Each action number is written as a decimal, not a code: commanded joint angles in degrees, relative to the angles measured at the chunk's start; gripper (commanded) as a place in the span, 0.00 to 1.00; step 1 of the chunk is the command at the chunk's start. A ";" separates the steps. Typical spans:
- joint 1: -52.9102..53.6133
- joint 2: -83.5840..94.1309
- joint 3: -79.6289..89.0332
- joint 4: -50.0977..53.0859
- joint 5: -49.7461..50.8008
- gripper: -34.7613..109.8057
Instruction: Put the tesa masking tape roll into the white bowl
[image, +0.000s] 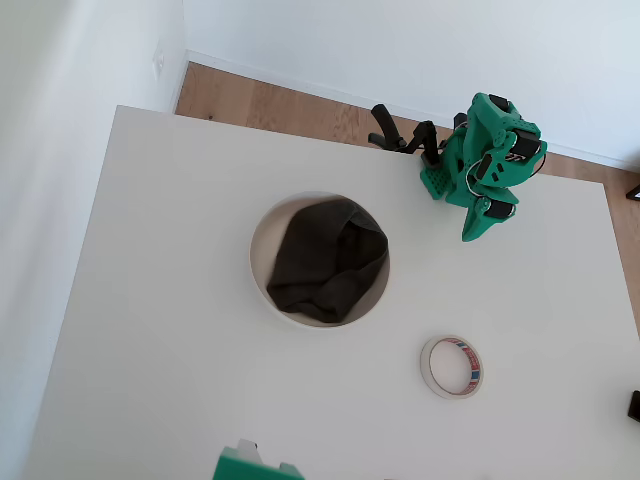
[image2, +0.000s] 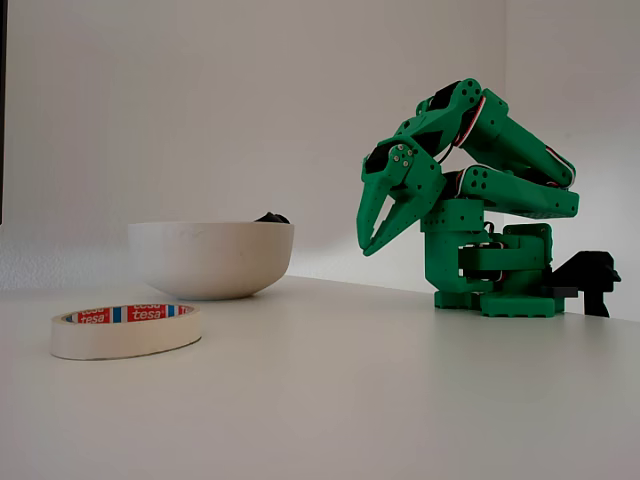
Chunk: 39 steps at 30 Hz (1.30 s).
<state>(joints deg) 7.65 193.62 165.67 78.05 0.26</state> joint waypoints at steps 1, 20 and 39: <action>0.88 0.44 -3.08 -1.14 0.26 0.18; 8.35 -37.18 -27.25 -15.29 -2.02 0.18; 1.76 -92.99 -67.68 -12.66 -0.18 0.18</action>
<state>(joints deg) 10.02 101.69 104.68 65.21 -0.18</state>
